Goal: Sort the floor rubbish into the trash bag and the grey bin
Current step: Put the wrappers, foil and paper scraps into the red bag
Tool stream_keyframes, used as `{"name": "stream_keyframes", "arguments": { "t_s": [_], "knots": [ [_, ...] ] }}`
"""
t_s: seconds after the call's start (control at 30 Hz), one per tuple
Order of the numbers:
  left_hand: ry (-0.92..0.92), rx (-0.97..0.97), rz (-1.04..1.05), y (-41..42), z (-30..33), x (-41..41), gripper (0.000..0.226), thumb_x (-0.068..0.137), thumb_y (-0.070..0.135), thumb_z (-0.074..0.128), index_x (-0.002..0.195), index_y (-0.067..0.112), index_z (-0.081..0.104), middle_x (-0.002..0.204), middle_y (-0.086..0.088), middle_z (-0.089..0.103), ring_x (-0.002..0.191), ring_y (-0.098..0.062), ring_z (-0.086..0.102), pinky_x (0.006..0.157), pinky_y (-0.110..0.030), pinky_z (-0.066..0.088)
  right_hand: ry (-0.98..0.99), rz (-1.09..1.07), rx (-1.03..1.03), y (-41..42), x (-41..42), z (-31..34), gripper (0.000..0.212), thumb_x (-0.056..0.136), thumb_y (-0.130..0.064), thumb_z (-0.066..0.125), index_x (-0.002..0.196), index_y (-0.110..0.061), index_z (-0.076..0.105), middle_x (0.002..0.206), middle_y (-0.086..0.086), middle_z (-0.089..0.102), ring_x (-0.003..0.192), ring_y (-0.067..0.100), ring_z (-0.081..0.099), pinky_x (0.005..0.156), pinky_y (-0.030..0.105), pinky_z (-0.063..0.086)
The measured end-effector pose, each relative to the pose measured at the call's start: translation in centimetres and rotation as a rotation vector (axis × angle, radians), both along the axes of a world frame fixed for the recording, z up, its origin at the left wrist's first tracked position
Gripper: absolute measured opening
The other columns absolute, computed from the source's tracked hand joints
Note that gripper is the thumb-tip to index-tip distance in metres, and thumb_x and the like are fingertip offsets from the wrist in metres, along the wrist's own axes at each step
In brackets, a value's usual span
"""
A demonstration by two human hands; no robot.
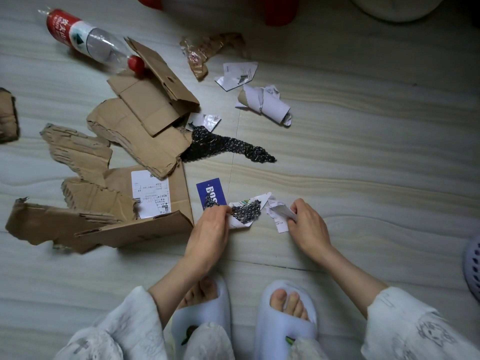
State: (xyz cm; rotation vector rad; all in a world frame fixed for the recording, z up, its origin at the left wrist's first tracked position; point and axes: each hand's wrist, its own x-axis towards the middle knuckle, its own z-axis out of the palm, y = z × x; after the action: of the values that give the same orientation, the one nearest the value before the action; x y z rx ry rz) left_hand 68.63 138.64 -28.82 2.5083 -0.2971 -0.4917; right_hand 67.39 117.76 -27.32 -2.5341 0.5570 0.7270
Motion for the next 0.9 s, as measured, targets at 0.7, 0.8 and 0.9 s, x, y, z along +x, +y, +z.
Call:
{"name": "stream_keyframes", "arguments": {
  "t_s": [0.7,0.8,0.9],
  "knots": [
    [0.222,-0.652,0.488,-6.4,12.7,2.0,0.018,0.085,0.014,0.064,0.102,0.02,0.061,0.086,-0.003,0.062,0.088,-0.02,0.06,0.086,-0.036,0.05,-0.218,-0.682,0.343,-3.5,-2.2,15.0,0.012,0.079,-0.005,0.057,0.082,-0.012,0.066,0.08,0.008,0.067,0.071,0.024,0.066,0.06,0.033,0.052],
    [0.197,-0.693,0.342,-8.3,17.2,1.9,0.02,0.084,0.013,0.064,0.104,0.014,0.066,0.088,-0.004,0.066,0.088,-0.02,0.062,0.082,-0.031,0.049,-0.319,-0.714,0.306,-5.1,-3.5,20.2,0.009,0.082,-0.006,0.057,0.087,-0.009,0.065,0.079,0.006,0.066,0.064,0.016,0.062,0.06,0.027,0.048],
    [0.148,-0.738,0.2,-10.2,21.4,1.1,0.017,0.084,0.01,0.063,0.1,0.013,0.068,0.082,-0.004,0.066,0.081,-0.018,0.062,0.074,-0.025,0.049,-0.399,-0.721,0.238,-6.9,-5.7,24.8,0.005,0.083,-0.009,0.058,0.08,-0.012,0.062,0.066,-0.001,0.06,0.052,0.009,0.057,0.045,0.02,0.043]
  ]
}}
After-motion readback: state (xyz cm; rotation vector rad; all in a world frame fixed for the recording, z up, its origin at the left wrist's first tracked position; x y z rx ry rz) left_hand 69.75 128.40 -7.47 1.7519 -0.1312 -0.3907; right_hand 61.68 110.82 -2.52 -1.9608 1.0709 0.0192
